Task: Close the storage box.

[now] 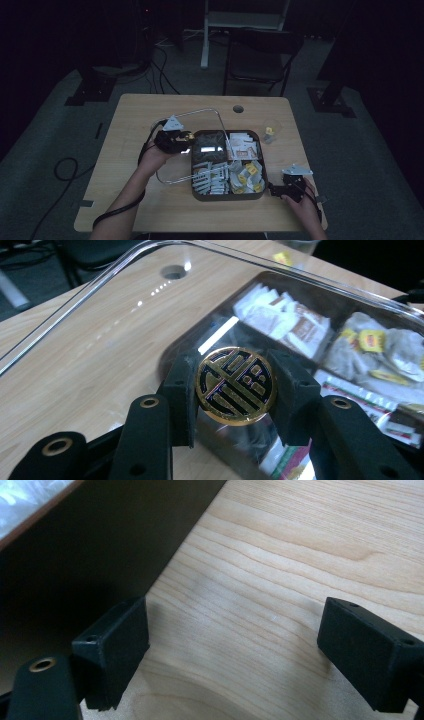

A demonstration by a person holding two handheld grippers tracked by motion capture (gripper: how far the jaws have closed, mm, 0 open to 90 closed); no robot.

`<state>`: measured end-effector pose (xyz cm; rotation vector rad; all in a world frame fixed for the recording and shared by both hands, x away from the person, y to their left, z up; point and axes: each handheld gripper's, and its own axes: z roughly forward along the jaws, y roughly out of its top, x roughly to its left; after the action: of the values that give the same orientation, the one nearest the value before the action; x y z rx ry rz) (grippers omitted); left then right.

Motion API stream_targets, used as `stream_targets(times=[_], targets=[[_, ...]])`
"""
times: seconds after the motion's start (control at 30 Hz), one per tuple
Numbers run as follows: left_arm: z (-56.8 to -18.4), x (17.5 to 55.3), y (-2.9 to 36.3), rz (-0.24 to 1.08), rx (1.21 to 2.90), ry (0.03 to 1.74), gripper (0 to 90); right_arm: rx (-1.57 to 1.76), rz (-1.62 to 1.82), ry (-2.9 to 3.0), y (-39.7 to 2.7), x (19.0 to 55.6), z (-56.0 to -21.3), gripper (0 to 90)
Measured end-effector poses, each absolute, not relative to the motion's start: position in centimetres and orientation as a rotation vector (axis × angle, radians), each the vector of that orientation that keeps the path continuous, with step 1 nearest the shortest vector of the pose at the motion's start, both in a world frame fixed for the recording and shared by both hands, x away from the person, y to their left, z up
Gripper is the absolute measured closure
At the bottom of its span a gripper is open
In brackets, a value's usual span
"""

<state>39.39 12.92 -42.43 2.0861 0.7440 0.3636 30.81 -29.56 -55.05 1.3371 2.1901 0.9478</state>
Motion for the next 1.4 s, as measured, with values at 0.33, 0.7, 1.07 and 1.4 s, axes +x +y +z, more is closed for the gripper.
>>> stream_targets(times=[0.33, 0.7, 1.07, 1.4], targets=[[-42.7, 39.3, 9.1, 0.322, 2.116, 0.662, 59.7, 1.337, 0.948, 2.19, -29.6, 30.8, -55.1, 12.7], [-43.6, 39.2, 5.7, 0.291, 2.163, 0.583, 59.7, 1.337, 0.948, 2.19, -29.6, 30.8, -55.0, 12.7], [-45.4, 39.7, 3.5, 0.241, 2.197, 0.55, 59.7, 1.337, 0.948, 2.19, -29.6, 30.8, -55.0, 12.7], [-46.6, 40.2, 2.3, 0.218, 2.226, 0.542, 59.7, 1.337, 0.948, 2.19, -29.6, 30.8, -55.0, 12.7]])
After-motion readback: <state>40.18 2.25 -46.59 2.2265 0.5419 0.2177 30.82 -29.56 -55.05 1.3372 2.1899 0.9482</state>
